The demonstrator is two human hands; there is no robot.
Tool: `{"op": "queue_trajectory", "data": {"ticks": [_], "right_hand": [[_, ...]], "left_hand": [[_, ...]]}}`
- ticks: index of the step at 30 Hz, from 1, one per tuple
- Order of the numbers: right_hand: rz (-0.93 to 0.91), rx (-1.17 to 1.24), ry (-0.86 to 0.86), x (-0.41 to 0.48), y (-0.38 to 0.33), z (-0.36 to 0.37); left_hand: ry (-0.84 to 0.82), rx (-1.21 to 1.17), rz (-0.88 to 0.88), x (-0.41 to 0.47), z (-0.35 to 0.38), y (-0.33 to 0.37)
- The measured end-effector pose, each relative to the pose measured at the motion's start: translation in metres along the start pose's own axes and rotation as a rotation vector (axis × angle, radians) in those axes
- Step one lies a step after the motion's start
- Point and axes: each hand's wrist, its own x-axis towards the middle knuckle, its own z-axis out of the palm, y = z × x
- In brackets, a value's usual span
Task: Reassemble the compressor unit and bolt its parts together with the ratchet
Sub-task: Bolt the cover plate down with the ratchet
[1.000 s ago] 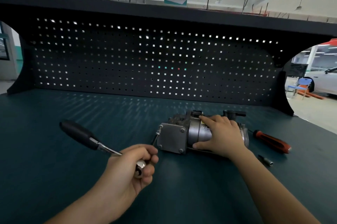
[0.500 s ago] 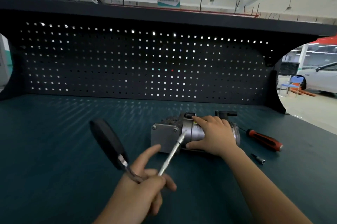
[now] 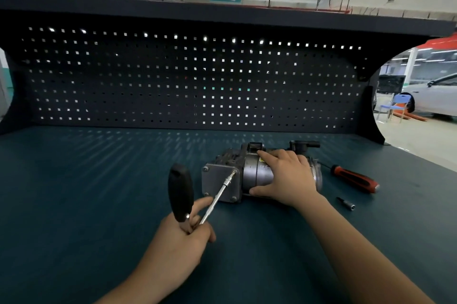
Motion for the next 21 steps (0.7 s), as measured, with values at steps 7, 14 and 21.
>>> {"op": "queue_trajectory", "data": {"ticks": [7,14,21], "right_hand": [[0.005,0.003,0.01,-0.005,-0.002,0.001],[0.009,-0.01,0.021,-0.005,-0.002,0.001],[0.009,-0.009,0.022,-0.004,-0.003,0.002]], "left_hand": [[-0.029,0.371,0.099,-0.005,-0.004,0.001],[-0.017,-0.261,-0.241,-0.002,0.005,0.019],[-0.004,-0.717,-0.443,0.006,-0.004,0.025]]}}
